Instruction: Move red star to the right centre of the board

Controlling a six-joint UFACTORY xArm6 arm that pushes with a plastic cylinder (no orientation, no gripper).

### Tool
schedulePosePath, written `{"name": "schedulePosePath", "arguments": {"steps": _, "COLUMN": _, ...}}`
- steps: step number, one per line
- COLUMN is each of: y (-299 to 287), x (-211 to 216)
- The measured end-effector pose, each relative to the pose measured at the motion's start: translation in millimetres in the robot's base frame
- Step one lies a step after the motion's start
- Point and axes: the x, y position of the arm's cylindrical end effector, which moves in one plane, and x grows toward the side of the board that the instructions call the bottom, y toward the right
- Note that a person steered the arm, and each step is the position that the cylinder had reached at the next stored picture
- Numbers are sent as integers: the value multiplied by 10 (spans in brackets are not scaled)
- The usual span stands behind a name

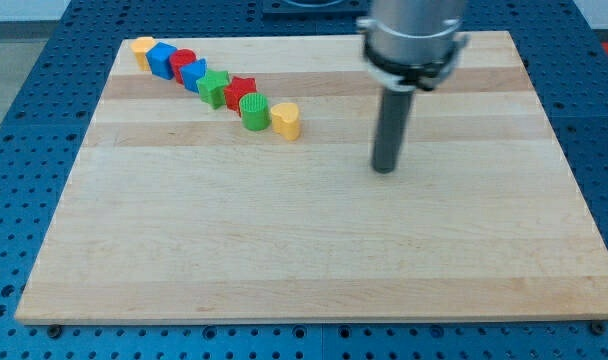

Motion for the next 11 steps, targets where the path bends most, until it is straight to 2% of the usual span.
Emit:
{"name": "schedulePosePath", "arguments": {"steps": 2, "y": -1515, "x": 20}}
{"name": "schedulePosePath", "arguments": {"steps": 3, "y": -1880, "x": -189}}
{"name": "schedulePosePath", "arguments": {"steps": 4, "y": -1895, "x": -611}}
{"name": "schedulePosePath", "arguments": {"steps": 5, "y": -1966, "x": -847}}
{"name": "schedulePosePath", "arguments": {"steps": 6, "y": -1974, "x": -977}}
{"name": "schedulePosePath", "arguments": {"steps": 8, "y": -1446, "x": -1048}}
{"name": "schedulePosePath", "arguments": {"steps": 9, "y": -1388, "x": -1066}}
{"name": "schedulePosePath", "arguments": {"steps": 11, "y": -1682, "x": -1329}}
